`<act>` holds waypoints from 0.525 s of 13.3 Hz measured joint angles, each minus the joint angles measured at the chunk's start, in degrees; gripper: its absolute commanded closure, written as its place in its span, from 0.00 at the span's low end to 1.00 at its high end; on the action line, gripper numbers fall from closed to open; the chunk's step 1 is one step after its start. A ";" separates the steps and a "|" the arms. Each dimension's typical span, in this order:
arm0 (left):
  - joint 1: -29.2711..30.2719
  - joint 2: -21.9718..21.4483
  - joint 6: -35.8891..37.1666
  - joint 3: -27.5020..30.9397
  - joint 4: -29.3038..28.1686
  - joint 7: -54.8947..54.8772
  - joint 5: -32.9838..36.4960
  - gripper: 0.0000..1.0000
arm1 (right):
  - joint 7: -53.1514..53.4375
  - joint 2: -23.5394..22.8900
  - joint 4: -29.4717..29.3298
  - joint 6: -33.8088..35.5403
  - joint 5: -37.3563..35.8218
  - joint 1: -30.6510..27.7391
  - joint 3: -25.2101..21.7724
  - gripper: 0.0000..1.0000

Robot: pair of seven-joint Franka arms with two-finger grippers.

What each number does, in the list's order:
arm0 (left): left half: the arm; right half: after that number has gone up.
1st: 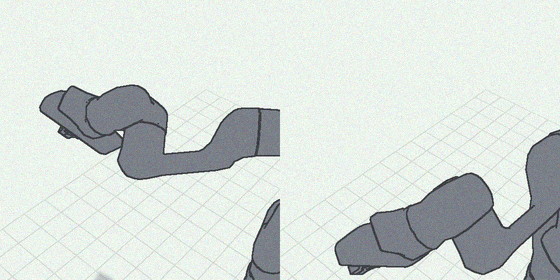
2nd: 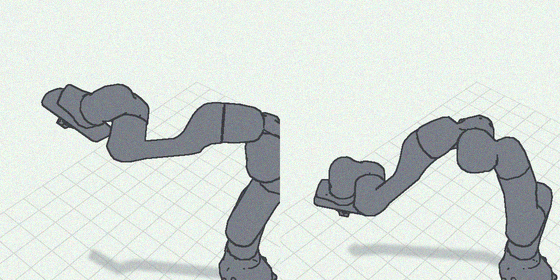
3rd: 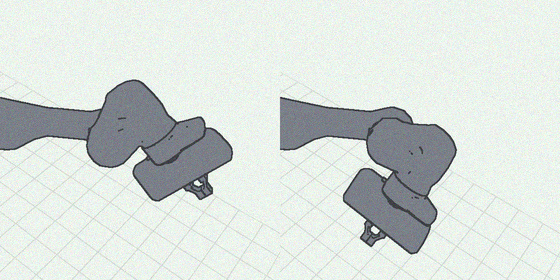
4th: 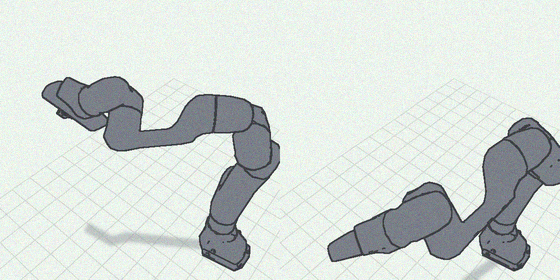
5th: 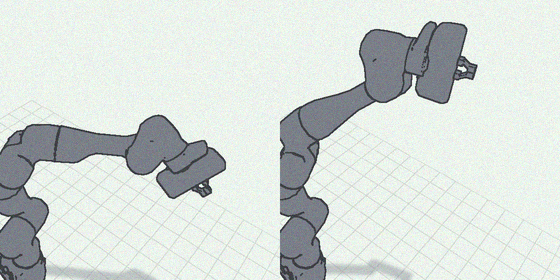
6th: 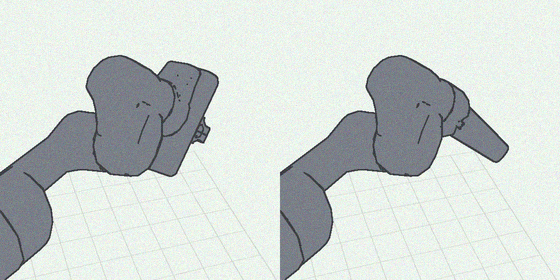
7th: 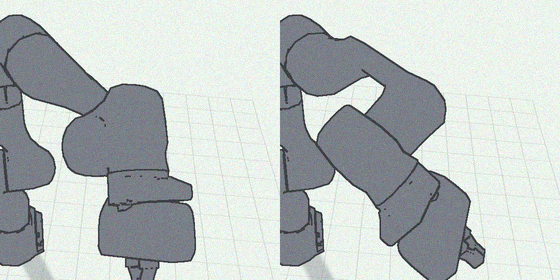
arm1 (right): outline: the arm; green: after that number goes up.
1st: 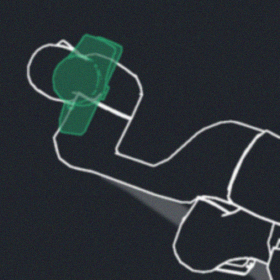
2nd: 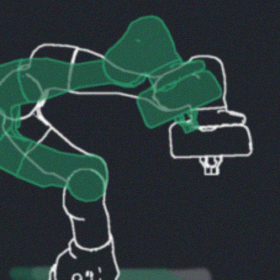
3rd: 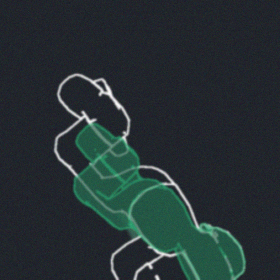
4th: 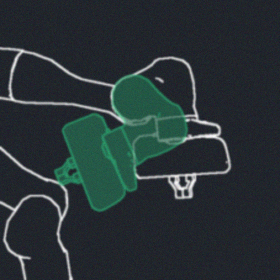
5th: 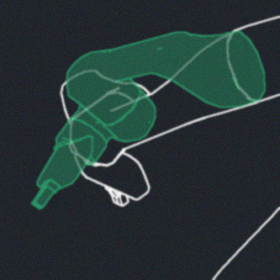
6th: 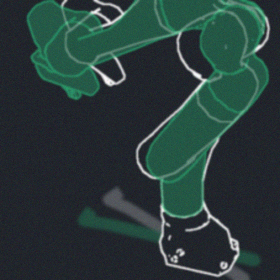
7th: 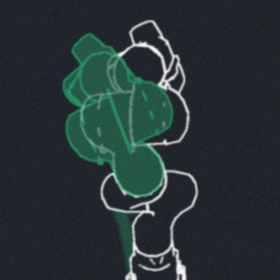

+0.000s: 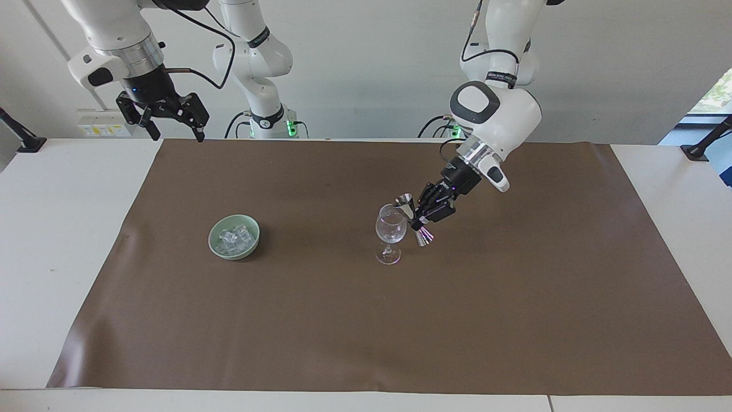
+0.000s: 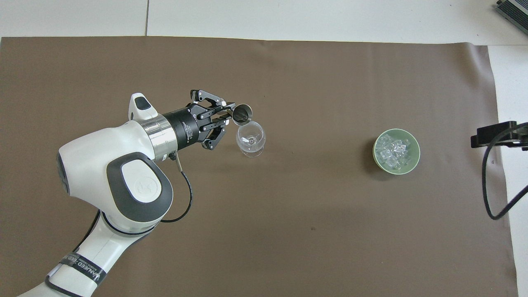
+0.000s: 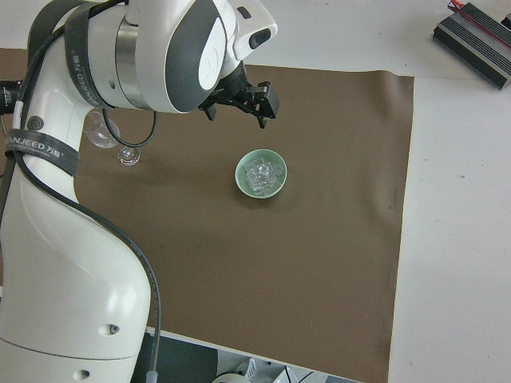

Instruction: Pour wine and add ice with both arms

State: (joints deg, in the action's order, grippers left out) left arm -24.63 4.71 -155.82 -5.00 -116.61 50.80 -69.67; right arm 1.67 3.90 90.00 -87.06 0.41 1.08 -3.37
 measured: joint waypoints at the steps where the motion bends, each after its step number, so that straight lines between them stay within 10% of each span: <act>1: -0.01 0.00 0.00 0.00 -0.01 -0.12 1.03 1.00 | 0.00 0.00 0.00 0.00 0.00 0.00 0.00 0.00; 7: -0.68 0.00 -2.83 -0.02 -0.07 -2.62 2.21 1.00 | 0.00 0.00 0.00 0.00 0.00 0.00 0.00 0.00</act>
State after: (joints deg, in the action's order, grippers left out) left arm -25.30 4.71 -158.65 -5.02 -116.68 48.18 -67.46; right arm 1.67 3.90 90.00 -87.06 0.41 1.08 -3.37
